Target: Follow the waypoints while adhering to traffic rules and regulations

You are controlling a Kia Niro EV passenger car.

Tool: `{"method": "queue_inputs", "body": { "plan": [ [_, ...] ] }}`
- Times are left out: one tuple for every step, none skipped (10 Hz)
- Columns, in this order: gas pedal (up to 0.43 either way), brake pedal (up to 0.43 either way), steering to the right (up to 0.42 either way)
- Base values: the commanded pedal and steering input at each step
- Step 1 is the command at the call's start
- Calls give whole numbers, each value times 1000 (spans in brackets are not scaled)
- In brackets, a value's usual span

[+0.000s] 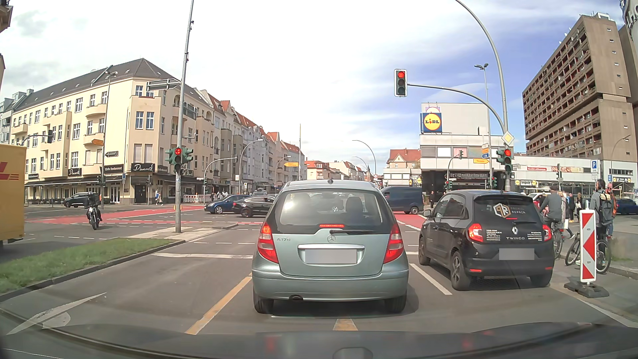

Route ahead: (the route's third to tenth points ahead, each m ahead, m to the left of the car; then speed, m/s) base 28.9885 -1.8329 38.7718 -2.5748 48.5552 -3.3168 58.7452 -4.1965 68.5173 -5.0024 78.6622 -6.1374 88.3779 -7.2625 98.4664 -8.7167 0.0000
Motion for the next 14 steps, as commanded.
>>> {"method": "queue_inputs", "body": {
  "plan": [
    [0, 396, -3],
    [0, 396, -3],
    [0, 396, -3],
    [0, 396, -3],
    [0, 396, -2],
    [0, 396, -2],
    [0, 396, -2],
    [0, 396, -2],
    [0, 396, -3],
    [0, 396, -3],
    [0, 396, -3],
    [0, 396, -2],
    [0, 396, -3],
    [0, 396, -2]
  ]
}}
